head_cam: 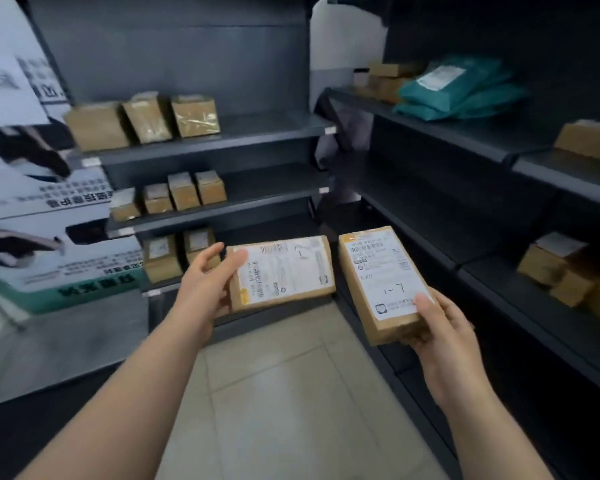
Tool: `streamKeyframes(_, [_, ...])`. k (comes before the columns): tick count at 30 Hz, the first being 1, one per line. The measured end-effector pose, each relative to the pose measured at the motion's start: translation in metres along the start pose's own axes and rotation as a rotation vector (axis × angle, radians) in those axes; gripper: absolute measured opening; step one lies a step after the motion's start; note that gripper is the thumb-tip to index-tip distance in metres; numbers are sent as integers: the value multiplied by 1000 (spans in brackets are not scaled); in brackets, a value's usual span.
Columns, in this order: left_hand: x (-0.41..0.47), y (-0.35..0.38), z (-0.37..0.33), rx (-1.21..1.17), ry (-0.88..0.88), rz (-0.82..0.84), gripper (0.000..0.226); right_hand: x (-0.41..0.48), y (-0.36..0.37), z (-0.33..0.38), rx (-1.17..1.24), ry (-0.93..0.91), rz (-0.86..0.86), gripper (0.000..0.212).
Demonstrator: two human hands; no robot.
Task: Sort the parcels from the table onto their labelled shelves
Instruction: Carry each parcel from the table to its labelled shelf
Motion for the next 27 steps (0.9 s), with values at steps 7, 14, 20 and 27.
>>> streamKeyframes(7, [87,36,-26,131,-49,157,29,123,71,-4,56,52,145,28])
streamKeyframes(14, [179,106,-46,149,-91,131,37,235,147,-8,36,208,400,38])
streamKeyframes(20, [236,134,-48,252,-140,83,27,293,179,-25,135,320,493,52])
streamKeyframes(27, [300,122,-33,305,-263,68,36,334,210,-69,136,455,476,57])
Point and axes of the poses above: each hand's wrist, its own x-axis towards the middle knuckle, its own y-axis out of the palm, z = x × y, the point moved 6 cm from there along x, towards the middle knuckle, and after that the axes turned 2 degrees about -z, right-handed, at the moved point
